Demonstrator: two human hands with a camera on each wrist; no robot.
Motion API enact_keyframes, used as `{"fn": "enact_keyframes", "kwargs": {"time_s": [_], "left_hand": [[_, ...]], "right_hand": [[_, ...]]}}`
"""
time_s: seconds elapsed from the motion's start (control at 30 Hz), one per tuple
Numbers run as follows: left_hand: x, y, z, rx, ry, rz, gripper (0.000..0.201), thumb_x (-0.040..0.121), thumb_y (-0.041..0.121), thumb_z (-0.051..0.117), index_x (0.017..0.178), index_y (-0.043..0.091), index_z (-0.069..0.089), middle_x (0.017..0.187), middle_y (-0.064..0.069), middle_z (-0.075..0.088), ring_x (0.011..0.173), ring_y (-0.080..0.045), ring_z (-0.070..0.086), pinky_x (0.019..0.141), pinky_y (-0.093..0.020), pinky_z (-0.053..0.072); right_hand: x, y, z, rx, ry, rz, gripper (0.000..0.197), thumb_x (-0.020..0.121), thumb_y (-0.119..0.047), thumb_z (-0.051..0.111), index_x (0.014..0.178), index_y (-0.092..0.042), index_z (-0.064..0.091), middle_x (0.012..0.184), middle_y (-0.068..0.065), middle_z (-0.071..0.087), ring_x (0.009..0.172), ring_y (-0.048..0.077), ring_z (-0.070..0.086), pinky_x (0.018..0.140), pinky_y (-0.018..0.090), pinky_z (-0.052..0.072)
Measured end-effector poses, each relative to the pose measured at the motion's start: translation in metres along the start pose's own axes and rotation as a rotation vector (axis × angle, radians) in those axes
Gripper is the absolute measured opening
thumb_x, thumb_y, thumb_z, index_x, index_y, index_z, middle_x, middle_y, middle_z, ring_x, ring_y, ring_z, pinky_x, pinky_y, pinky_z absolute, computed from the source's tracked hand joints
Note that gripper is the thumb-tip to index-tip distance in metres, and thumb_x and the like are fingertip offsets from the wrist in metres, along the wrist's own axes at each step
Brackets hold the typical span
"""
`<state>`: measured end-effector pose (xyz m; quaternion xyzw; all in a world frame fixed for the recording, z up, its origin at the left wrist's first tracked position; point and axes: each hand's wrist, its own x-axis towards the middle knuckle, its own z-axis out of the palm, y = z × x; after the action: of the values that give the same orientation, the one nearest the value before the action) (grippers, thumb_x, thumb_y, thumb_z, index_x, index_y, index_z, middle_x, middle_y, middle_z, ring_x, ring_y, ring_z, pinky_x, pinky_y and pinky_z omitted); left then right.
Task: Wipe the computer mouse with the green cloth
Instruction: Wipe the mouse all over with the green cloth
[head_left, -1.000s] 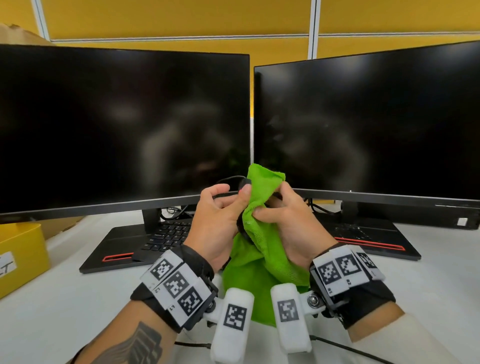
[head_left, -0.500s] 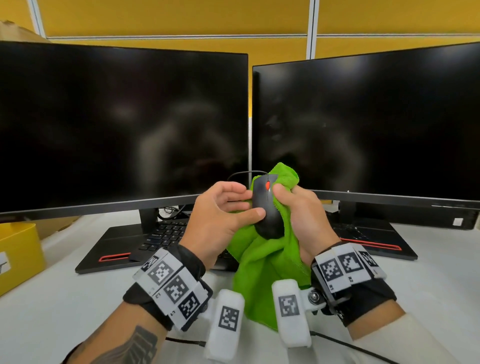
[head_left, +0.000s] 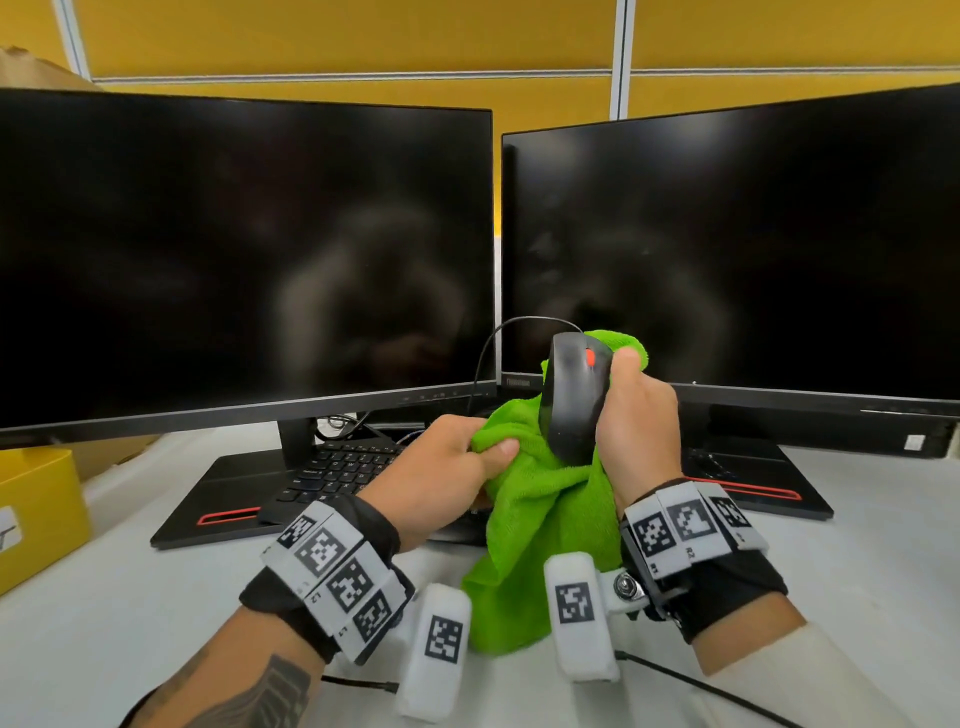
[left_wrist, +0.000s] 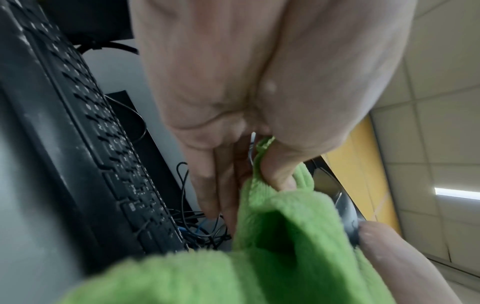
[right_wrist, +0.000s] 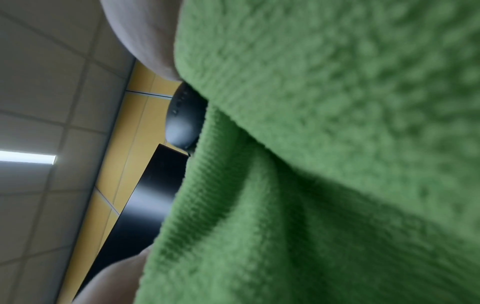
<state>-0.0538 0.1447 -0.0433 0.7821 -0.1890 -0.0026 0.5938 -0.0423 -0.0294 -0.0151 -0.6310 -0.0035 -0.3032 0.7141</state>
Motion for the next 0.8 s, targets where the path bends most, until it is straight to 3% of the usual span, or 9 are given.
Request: {"fn": "enact_keyframes", "kwargs": {"time_s": [0.1, 0.13, 0.27, 0.37, 0.43, 0.57, 0.63, 0.7, 0.8], "left_hand": [[0.001, 0.001, 0.003, -0.069, 0.036, -0.053, 0.033, 0.111, 0.020, 0.049, 0.107, -0.004, 0.071, 0.095, -0.017, 0.076, 0.084, -0.026, 0.071, 0.080, -0.041, 0.060], [0.001, 0.003, 0.002, -0.096, 0.068, -0.053, 0.032, 0.111, 0.021, 0.051, 0.108, -0.002, 0.073, 0.098, -0.019, 0.079, 0.085, -0.029, 0.074, 0.080, -0.039, 0.060], [0.000, 0.012, -0.001, -0.281, 0.206, -0.040, 0.026, 0.106, 0.017, 0.058, 0.112, -0.001, 0.076, 0.115, -0.026, 0.078, 0.109, -0.043, 0.074, 0.101, -0.056, 0.057], [0.003, 0.011, -0.003, -0.342, 0.236, -0.064, 0.023, 0.106, 0.020, 0.058, 0.095, 0.003, 0.070, 0.090, -0.018, 0.076, 0.075, -0.027, 0.072, 0.070, -0.039, 0.061], [0.004, 0.011, -0.001, -0.361, 0.221, -0.070, 0.020, 0.107, 0.020, 0.055, 0.097, 0.010, 0.070, 0.080, -0.007, 0.070, 0.060, -0.017, 0.066, 0.056, -0.029, 0.055], [0.005, 0.010, 0.000, -0.403, 0.167, -0.043, 0.040, 0.101, -0.002, 0.048, 0.104, 0.016, 0.083, 0.097, -0.008, 0.076, 0.074, -0.020, 0.064, 0.065, -0.029, 0.055], [0.004, 0.008, 0.000, -0.405, 0.161, -0.003, 0.049, 0.097, -0.013, 0.046, 0.115, 0.016, 0.081, 0.111, -0.016, 0.080, 0.086, -0.027, 0.068, 0.079, -0.038, 0.058], [0.003, 0.006, 0.000, -0.402, 0.168, 0.032, 0.048, 0.097, -0.012, 0.055, 0.125, 0.019, 0.078, 0.125, -0.028, 0.073, 0.101, -0.037, 0.058, 0.095, -0.054, 0.046], [0.001, 0.005, 0.000, -0.368, 0.179, 0.075, 0.050, 0.096, -0.010, 0.063, 0.134, 0.021, 0.072, 0.129, -0.014, 0.076, 0.104, -0.040, 0.065, 0.105, -0.060, 0.047]], "right_hand": [[0.003, 0.004, 0.001, -0.068, -0.044, 0.006, 0.049, 0.110, -0.018, 0.036, 0.062, -0.011, 0.037, 0.064, 0.006, 0.045, 0.060, 0.020, 0.041, 0.053, 0.016, 0.037], [0.003, 0.005, 0.004, -0.072, -0.048, 0.007, 0.046, 0.108, -0.024, 0.040, 0.065, -0.007, 0.046, 0.070, 0.010, 0.051, 0.068, 0.024, 0.047, 0.065, 0.028, 0.045], [0.004, 0.017, 0.011, 0.081, -0.102, 0.182, 0.047, 0.084, -0.051, 0.055, 0.098, -0.007, 0.066, 0.110, 0.021, 0.073, 0.107, 0.039, 0.069, 0.100, 0.057, 0.053], [0.003, 0.021, 0.012, 0.177, -0.164, 0.255, 0.024, 0.094, -0.034, 0.057, 0.103, -0.014, 0.065, 0.120, 0.024, 0.071, 0.115, 0.041, 0.069, 0.104, 0.061, 0.052], [0.002, 0.022, 0.013, 0.222, -0.216, 0.280, 0.027, 0.091, -0.032, 0.058, 0.115, -0.019, 0.065, 0.126, 0.018, 0.071, 0.118, 0.038, 0.069, 0.106, 0.060, 0.052], [-0.003, 0.018, 0.011, 0.422, -0.348, 0.391, 0.040, 0.104, -0.029, 0.051, 0.143, -0.023, 0.055, 0.139, 0.019, 0.066, 0.124, 0.043, 0.066, 0.109, 0.063, 0.049], [-0.004, 0.013, 0.005, 0.519, -0.427, 0.452, 0.046, 0.104, -0.028, 0.043, 0.143, -0.007, 0.055, 0.143, 0.030, 0.060, 0.129, 0.052, 0.060, 0.113, 0.066, 0.043], [-0.005, 0.008, -0.004, 0.617, -0.480, 0.463, 0.056, 0.099, -0.025, 0.034, 0.142, 0.006, 0.052, 0.143, 0.037, 0.056, 0.133, 0.057, 0.053, 0.113, 0.068, 0.041], [-0.008, 0.004, -0.006, 0.665, -0.520, 0.436, 0.057, 0.098, -0.019, 0.029, 0.147, 0.000, 0.051, 0.139, 0.033, 0.062, 0.132, 0.054, 0.056, 0.110, 0.068, 0.044]]}}
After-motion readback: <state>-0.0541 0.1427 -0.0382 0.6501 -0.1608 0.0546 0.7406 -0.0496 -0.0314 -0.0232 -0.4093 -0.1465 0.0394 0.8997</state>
